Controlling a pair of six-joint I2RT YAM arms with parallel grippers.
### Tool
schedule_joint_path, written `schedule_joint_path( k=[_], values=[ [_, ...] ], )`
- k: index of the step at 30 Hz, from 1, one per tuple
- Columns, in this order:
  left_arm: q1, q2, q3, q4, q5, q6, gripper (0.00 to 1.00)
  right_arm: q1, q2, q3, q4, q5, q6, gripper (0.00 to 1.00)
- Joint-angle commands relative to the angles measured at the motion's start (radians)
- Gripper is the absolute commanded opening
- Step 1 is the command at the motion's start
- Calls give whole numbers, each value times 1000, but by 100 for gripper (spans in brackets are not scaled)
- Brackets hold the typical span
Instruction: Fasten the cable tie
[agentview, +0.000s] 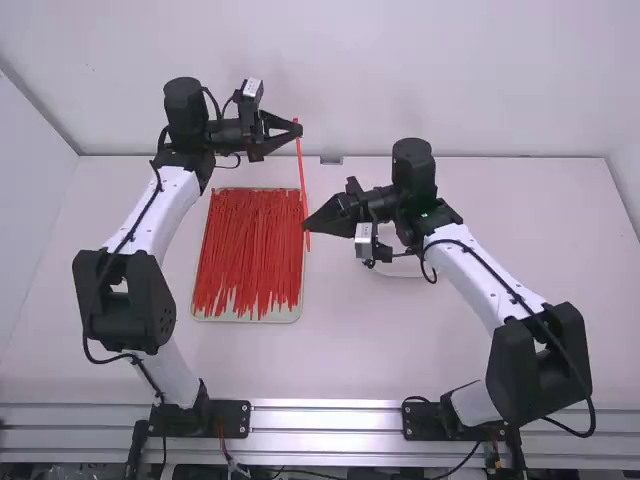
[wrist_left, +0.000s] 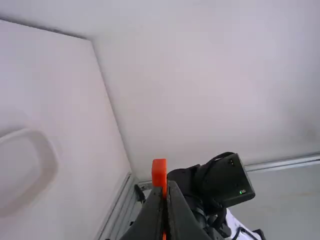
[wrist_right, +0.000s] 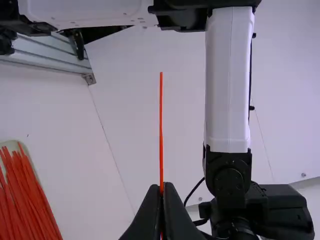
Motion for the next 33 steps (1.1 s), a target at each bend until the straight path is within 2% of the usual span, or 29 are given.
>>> schedule_joint_path(
  k=[1,11,20,28,33],
  values=[
    [4,-6,16,0,8,58,2,1,6,27,1,-30,28,0],
    [4,-6,14,-35,8,393,2,0,6,27,0,-19,237,0],
    [4,-6,-8,-199,7,922,2,-1,6,27,0,53,494,0],
    [4,-6,-40,-198,7,1051,2,1,6,26,-12,135,636,0],
    [4,-6,-40,-198,7,1050,2,0,6,26,-92,184,603,0]
  ],
)
